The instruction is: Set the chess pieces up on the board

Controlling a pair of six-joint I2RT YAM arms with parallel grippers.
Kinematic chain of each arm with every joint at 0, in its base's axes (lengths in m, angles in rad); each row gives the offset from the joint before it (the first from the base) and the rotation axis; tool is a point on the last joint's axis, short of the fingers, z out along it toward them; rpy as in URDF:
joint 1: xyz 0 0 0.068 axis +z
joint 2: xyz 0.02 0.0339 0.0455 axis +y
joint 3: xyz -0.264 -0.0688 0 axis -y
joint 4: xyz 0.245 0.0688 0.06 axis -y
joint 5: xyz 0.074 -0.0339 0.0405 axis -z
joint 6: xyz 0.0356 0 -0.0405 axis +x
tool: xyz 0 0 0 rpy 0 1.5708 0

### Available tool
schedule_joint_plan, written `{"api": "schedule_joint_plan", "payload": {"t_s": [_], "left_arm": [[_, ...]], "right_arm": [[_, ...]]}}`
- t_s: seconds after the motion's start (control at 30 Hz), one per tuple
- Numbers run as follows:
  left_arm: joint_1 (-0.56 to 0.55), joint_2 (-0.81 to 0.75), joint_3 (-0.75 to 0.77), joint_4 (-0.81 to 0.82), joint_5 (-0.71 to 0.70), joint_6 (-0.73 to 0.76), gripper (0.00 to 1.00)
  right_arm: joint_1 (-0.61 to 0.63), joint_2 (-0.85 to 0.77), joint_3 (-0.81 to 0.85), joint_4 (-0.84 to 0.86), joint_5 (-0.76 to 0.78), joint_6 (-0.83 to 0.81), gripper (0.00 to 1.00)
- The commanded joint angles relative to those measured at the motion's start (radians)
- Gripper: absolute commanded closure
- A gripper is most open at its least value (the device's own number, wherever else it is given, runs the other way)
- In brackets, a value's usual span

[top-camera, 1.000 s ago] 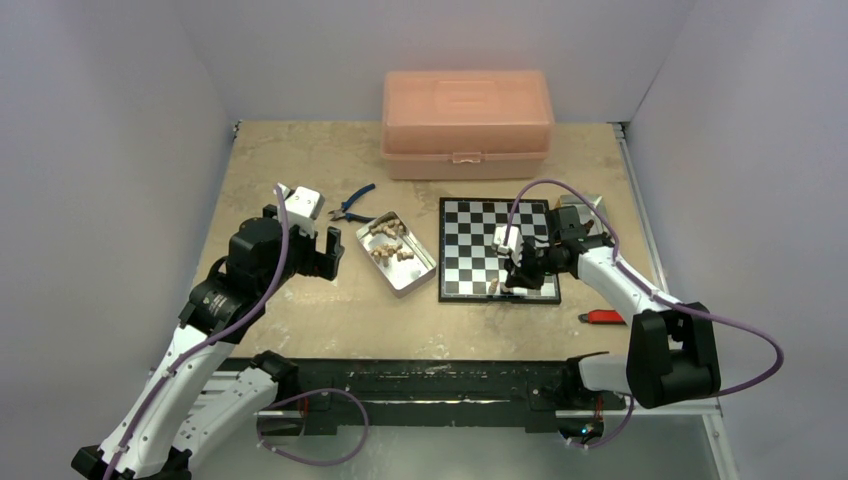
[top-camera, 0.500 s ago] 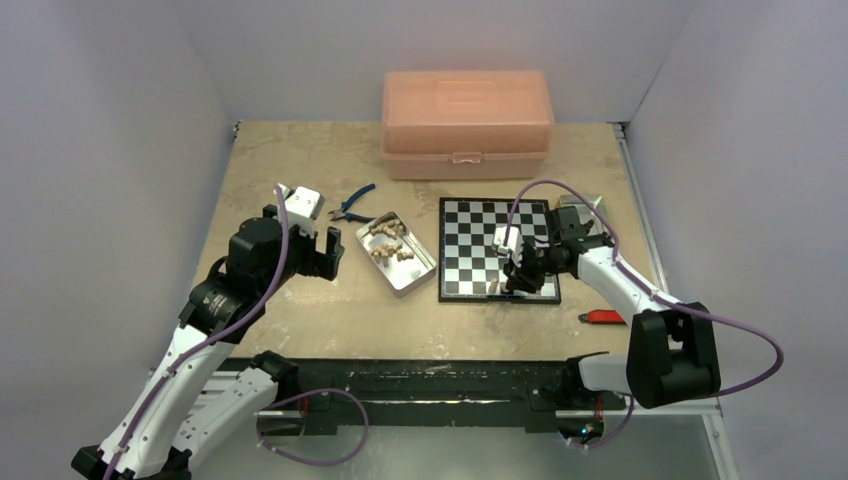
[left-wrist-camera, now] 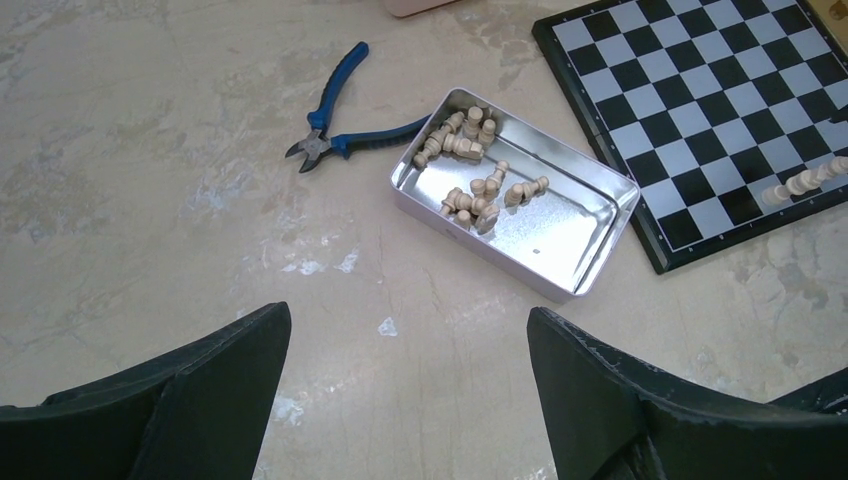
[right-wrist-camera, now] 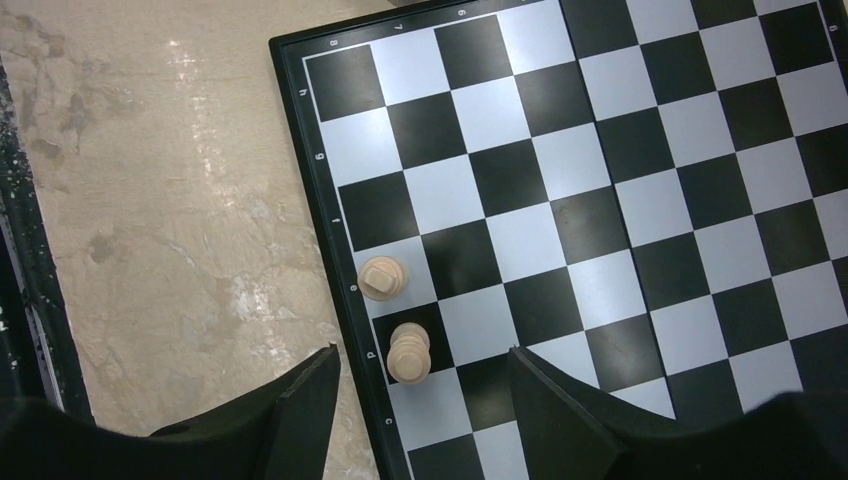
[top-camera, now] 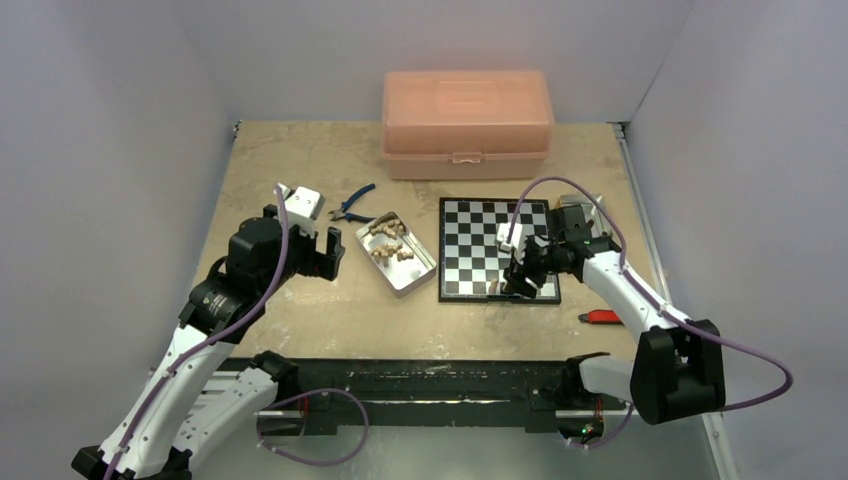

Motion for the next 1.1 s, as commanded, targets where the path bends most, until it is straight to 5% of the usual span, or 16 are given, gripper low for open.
{"api": "schedule_joint_plan", "payload": {"t_s": [0.0,0.37,0.6,0.87,1.07], "left_arm": [[0.015,0.0,-0.01,0.046,0.036,0.002,0.11],[0.033,0.201,0.047,0.097,0.251,-0.129,0.03],[0.025,0.518,0.196,0.011,0.296,-0.155,0.2],[-0.126,0.862,0.415,-0.172,0.005,-0.047,0.37],[-0.161,0.983,0.47,-0.181,-0.019,-0.049,0.49]], "right_arm": [[-0.005,-0.045,0.078,-0.058,-0.028,0.006,0.33],[-0.057,-0.173,0.19,-0.165,-0.158,0.041,0.3],[-0.068,-0.23,0.197,-0.163,-0.17,0.061,0.29],[-0.068,-0.259,0.193,-0.158,-0.165,0.063,0.29],[-0.067,-0.267,0.179,-0.142,-0.127,0.069,0.29]]}}
